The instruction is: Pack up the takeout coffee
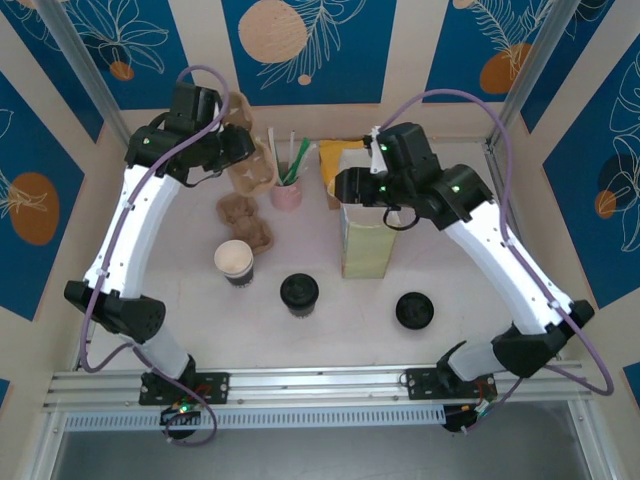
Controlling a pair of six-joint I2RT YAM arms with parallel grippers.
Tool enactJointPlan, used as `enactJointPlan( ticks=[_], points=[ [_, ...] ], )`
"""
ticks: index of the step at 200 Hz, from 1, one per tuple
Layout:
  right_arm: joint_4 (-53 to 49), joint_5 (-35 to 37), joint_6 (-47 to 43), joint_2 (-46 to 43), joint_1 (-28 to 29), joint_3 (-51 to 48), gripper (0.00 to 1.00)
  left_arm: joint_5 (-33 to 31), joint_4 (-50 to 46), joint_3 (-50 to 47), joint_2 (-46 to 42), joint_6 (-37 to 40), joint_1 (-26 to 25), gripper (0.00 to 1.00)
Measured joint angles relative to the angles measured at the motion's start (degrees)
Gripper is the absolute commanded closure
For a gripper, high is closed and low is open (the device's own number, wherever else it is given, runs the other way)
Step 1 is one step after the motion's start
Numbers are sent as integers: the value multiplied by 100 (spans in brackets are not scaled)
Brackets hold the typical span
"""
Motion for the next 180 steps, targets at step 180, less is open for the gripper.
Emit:
enactJointPlan(
  ticks=[180],
  points=[
    [-363, 232, 136, -1410, -1451, -1648, 43, -81, 216, 1351, 675, -256, -1602, 71]
  ],
)
